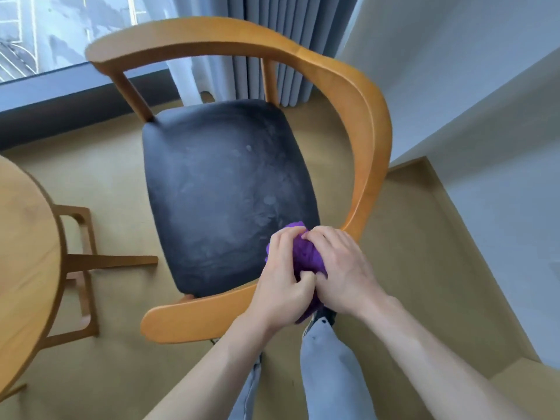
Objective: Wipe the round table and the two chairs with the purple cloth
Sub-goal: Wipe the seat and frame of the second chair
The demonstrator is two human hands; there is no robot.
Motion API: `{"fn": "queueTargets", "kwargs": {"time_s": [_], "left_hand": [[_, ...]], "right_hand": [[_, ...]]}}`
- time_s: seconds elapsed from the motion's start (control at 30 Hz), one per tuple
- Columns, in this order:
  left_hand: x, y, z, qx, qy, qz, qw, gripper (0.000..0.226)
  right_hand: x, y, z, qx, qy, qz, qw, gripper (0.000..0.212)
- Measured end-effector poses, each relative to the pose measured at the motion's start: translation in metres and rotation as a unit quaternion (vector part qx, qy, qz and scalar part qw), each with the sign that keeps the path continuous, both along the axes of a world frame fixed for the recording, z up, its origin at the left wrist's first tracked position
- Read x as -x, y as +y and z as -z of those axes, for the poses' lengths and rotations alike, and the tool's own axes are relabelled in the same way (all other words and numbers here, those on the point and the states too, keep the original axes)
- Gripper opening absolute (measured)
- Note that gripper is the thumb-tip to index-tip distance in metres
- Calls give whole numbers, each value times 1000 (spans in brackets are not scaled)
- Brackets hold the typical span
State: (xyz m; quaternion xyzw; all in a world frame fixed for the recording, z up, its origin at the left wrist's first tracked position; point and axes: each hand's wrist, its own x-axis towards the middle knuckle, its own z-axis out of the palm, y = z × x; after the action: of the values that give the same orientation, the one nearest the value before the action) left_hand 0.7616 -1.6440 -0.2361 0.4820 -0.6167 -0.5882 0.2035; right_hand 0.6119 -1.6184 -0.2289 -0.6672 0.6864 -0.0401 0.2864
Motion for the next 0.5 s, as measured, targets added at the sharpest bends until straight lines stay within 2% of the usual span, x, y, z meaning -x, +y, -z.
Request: {"fn": "queueTargets", "kwargs": {"time_s": [0.07, 0.1, 0.17, 0.23, 0.3, 0.5], "left_hand": [[16, -9, 3, -14, 24, -59, 998, 60], [20, -14, 6, -24, 19, -107, 994, 54], [21, -18, 16, -34, -16, -204, 978, 47], [20, -14, 23, -16, -71, -252, 965, 43], [28, -11, 26, 0, -124, -250, 960, 37], [121, -25, 28, -22, -177, -207, 962, 30]], "right_hand": [[12, 2, 2, -31, -14, -66, 997, 85], [13, 4, 6, -40, -19, -101, 994, 88], [16, -1, 17, -25, -3, -171, 985, 81], [32, -17, 22, 16, 2, -224, 974, 63], [63, -37, 24, 52, -7, -259, 965, 49], [154, -109, 10, 131, 51, -282, 949, 45]]}}
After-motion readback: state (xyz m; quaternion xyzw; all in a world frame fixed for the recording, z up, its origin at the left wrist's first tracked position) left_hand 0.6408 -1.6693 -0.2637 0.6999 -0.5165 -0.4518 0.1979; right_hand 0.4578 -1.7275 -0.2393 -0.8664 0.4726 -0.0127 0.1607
